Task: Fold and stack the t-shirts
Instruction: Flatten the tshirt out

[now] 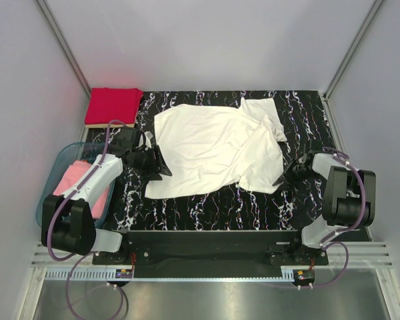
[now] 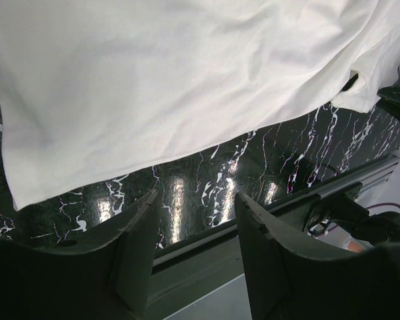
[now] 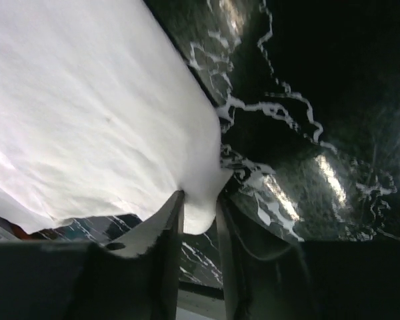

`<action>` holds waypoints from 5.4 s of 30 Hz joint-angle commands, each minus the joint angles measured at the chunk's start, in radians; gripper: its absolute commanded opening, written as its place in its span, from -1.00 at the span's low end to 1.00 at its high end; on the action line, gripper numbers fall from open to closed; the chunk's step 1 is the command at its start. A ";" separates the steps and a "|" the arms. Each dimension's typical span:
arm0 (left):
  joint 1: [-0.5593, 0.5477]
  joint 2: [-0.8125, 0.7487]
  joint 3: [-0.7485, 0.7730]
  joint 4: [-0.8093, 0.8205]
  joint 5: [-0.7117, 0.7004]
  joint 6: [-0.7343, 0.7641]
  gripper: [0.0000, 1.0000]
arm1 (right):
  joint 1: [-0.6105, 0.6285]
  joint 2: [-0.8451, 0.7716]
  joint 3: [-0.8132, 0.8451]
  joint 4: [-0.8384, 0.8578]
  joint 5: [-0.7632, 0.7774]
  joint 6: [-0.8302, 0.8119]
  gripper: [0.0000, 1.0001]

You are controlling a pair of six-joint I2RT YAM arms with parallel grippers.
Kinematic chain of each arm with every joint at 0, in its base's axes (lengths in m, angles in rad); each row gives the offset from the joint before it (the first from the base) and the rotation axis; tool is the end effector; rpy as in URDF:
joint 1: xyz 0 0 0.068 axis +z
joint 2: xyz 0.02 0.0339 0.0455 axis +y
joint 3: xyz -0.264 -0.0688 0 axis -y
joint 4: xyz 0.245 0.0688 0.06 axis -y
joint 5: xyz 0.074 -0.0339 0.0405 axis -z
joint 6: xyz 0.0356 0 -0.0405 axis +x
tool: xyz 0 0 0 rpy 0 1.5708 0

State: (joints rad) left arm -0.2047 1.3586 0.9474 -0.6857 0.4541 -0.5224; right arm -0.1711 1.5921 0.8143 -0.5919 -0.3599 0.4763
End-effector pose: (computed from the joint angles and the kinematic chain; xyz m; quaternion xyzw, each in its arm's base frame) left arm 0.2527 -0.0684 0.2343 -0.0976 0.9435 -0.2858 0.1360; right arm 0.2620 -0.0325 0.1431 0.2943 0.9338 0.1910 0.0705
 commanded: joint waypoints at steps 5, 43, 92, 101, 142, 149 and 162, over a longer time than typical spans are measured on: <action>0.002 -0.036 0.017 0.020 0.020 0.019 0.06 | -0.004 -0.038 -0.016 0.003 0.010 0.013 -0.77; 0.226 -0.111 -0.056 -0.058 -0.143 0.010 0.06 | -0.057 -0.119 -0.006 -0.241 0.105 0.061 0.15; 0.329 -0.038 -0.188 -0.031 -0.216 -0.051 -0.03 | -0.077 -0.267 -0.084 -0.043 0.036 0.094 -1.00; 0.280 -0.003 -0.263 0.028 -0.192 -0.097 0.05 | -0.094 -0.251 -0.081 -0.043 0.013 0.084 -1.00; 0.217 -0.091 -0.260 0.051 -0.275 -0.111 -1.00 | -0.099 -0.287 -0.079 -0.031 -0.016 0.107 -1.00; 0.214 -0.182 -0.127 -0.035 -0.313 -0.076 -1.00 | -0.097 -0.285 -0.053 -0.034 -0.025 0.099 -1.00; 0.214 -0.214 0.095 -0.038 -0.262 -0.027 -1.00 | -0.099 -0.339 0.204 -0.138 0.032 0.074 -1.00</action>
State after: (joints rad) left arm 0.0113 1.1648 0.9237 -0.7494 0.1860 -0.5823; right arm -0.2649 1.3075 0.8799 -0.7025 -0.3565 0.5728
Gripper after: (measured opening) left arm 0.012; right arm 0.012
